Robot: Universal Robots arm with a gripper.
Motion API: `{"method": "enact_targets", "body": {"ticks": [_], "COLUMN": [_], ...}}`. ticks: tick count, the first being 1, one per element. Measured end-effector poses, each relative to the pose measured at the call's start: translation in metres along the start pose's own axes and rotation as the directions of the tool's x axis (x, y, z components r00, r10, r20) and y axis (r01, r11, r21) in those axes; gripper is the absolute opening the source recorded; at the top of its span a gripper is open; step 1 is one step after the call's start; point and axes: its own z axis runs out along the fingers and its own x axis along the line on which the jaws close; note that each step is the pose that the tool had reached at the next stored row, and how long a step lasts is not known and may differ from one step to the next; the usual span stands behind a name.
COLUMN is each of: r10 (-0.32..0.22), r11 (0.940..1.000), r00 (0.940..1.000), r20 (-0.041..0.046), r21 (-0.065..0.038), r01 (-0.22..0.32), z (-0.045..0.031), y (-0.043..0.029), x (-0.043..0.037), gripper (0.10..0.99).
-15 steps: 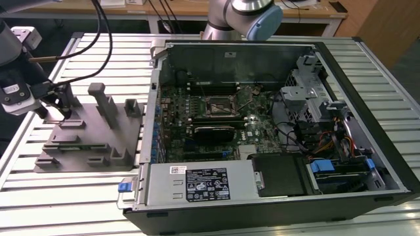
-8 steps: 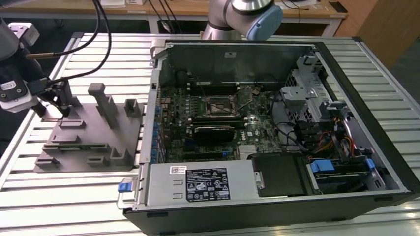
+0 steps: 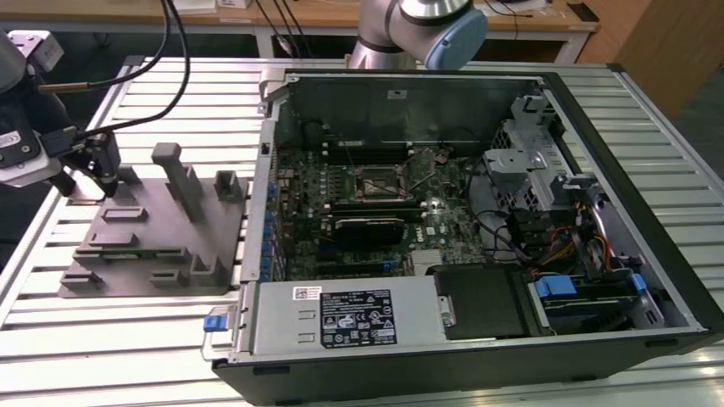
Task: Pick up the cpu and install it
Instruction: 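Pick up the cpu and move it towards the insertion slot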
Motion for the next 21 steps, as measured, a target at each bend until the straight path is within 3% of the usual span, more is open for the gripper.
{"method": "enact_targets", "body": {"ticks": [21], "r10": [0.0], "r11": [1.0], "r00": [1.0], "r20": [-0.0002], "r21": [-0.006], "r01": [0.0], "z": [-0.0264], "y": [0.002], "x": [-0.0004], "gripper": [0.541]}}
